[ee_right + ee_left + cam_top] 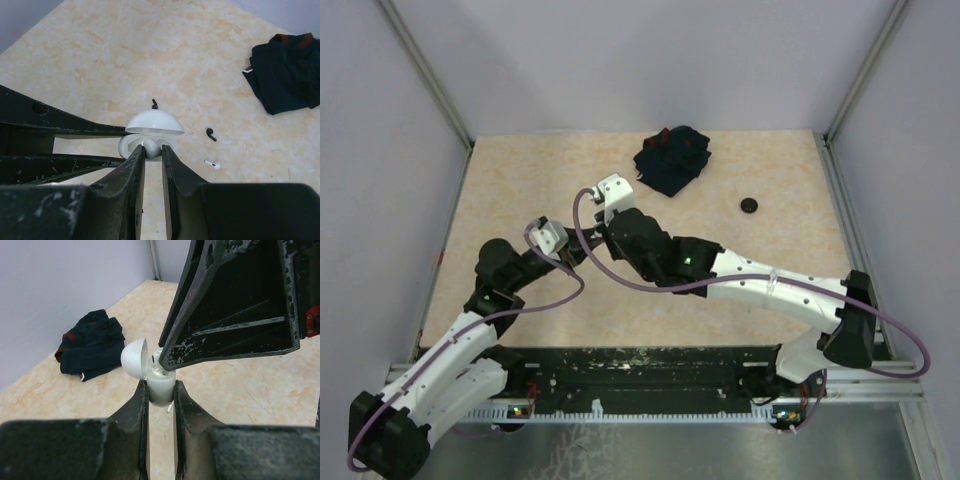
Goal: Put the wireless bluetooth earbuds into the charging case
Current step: Place the earbud in the charging case.
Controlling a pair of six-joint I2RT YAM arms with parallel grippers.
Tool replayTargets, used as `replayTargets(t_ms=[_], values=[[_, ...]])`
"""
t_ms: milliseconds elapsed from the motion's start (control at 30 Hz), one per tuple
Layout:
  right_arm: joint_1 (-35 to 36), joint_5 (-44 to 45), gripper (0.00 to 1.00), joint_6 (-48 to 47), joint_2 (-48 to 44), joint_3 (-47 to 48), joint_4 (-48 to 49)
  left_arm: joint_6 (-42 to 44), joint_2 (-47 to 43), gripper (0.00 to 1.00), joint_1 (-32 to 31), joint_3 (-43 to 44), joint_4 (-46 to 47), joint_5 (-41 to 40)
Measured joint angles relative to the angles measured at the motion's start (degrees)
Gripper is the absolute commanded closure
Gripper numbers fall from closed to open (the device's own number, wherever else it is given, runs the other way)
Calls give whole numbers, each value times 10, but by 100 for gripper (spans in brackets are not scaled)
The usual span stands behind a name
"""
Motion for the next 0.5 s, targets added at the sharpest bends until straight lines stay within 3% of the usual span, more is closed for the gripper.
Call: replayTargets(t_ms=[500], values=[[-14,-10,72,142,3,32,-70,0,-12,100,0,-9,10,10]])
